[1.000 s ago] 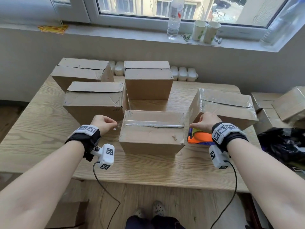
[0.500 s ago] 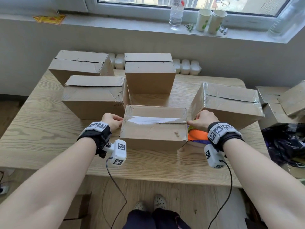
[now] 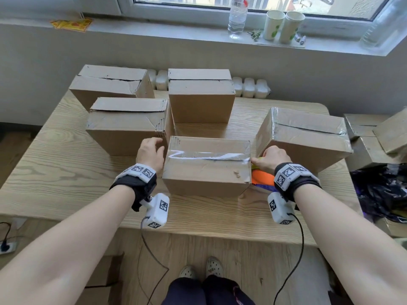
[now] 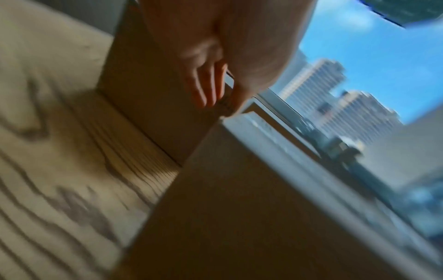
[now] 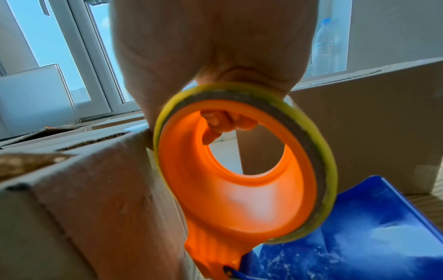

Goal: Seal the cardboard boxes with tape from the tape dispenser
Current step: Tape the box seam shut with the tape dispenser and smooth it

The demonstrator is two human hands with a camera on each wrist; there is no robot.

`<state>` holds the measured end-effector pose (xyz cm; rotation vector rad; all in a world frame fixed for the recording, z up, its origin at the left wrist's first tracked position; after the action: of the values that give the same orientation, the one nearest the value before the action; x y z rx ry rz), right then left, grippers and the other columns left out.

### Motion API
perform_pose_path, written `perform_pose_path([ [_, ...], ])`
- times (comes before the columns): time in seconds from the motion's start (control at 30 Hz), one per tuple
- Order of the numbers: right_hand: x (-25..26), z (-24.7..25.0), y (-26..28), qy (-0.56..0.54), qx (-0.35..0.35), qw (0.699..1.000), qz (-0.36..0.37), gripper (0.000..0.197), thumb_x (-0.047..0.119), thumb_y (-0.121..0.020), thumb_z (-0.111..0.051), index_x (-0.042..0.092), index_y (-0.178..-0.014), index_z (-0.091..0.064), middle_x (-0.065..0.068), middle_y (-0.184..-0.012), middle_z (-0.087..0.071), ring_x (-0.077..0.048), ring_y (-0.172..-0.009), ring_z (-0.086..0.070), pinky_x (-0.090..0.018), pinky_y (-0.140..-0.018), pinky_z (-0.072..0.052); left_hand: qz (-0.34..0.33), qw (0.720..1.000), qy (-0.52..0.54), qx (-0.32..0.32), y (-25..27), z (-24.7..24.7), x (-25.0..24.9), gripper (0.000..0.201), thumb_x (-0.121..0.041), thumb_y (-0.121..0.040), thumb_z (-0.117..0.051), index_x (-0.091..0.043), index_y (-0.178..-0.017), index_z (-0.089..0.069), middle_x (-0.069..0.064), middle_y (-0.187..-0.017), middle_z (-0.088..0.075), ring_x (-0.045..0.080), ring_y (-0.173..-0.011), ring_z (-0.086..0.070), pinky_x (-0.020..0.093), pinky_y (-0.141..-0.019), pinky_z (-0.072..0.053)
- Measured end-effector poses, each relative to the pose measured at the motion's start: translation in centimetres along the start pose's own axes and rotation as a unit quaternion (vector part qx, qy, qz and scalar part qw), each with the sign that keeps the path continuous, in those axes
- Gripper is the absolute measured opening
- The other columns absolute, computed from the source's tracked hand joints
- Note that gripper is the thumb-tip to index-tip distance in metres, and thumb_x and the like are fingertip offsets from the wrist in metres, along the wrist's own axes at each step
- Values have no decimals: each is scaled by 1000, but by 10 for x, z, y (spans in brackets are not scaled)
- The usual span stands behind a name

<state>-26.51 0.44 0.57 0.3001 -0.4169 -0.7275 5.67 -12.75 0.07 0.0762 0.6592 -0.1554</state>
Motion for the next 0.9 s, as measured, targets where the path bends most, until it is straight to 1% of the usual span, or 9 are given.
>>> perform_pose_path([
  [0.07,1,0,2,-6,-4,1000,0,51,58,-74,-64,12,-63,-46,-7,-69,-54,-28,-65,-54,-28,-53,-38,-109,994,-24,0,17,2,-13,38,-23,-97,-44,-5,-130,-52,12,-139,-46,27,-128,-43,34,-107,-32],
  [0.1,2,0,2,-6,-6,1000,1,52,58,-74,-64,12,-61,-44,-7,-68,-54,-27,-63,-53,-27,-51,-36,-165,984,-57,37,28,0,-17,47,-32,-98,-36,-6,-136,-45,10,-146,-39,24,-135,-35,33,-112,-25],
  [0.17,3,0,3,-2,-9,1000,2,51,56,-74,-64,12,-61,-44,-8,-70,-56,-27,-62,-54,-26,-49,-35,-253,941,-175,138,47,-10,-22,68,-51,-92,-11,-14,-147,-25,2,-156,-18,14,-144,-13,30,-118,-5],
  [0.23,3,0,4,2,-8,1000,1,48,54,-75,-64,11,-63,-46,-9,-73,-58,-27,-63,-55,-25,-50,-35,-273,903,-268,194,58,-20,-22,80,-58,-82,9,-19,-150,-5,-5,-157,0,7,-144,5,30,-117,8],
  [0.3,3,-1,4,-1,-6,1000,1,46,53,-76,-64,11,-65,-47,-8,-74,-58,-26,-63,-55,-25,-48,-33,-262,896,-298,201,60,-26,-24,84,-59,-77,15,-18,-149,5,-7,-154,13,6,-142,12,31,-116,12],
  [0.43,3,-2,4,-8,-4,1000,-1,45,53,-76,-64,9,-75,-54,-8,-76,-60,-24,-63,-55,-25,-48,-33,-292,879,-310,214,64,-39,-37,84,-62,-77,15,-17,-148,10,-6,-153,18,4,-139,18,30,-117,10],
  [0.7,5,0,7,-12,6,1000,5,45,52,-77,-63,10,-68,-50,-7,-74,-58,-24,-63,-55,-24,-48,-34,-334,864,-289,241,73,-68,-72,85,-66,-80,10,-16,-148,12,-5,-153,18,3,-137,20,28,-117,9],
  [0.8,5,0,8,-12,9,1000,8,43,51,-78,-62,9,-72,-53,-8,-76,-59,-26,-67,-57,-26,-54,-39,-347,862,-284,236,77,-78,-85,84,-66,-81,8,-16,-148,11,-4,-155,16,4,-139,18,28,-117,8],
  [0.9,6,0,10,-15,9,1000,10,39,47,-78,-62,8,-76,-56,-8,-80,-62,-27,-71,-60,-28,-58,-43,-373,853,-280,235,82,-89,-100,77,-63,-91,-7,-15,-149,10,-2,-157,13,7,-142,14,27,-117,8],
])
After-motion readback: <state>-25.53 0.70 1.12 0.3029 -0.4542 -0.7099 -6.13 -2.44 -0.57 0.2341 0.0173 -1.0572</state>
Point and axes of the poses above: each hand's wrist, its own y-axis away from the middle knuckle, its own z-axis out of the back of the hand, x = y × z, the point moved 3 cm from there along -y, towards the middle knuckle
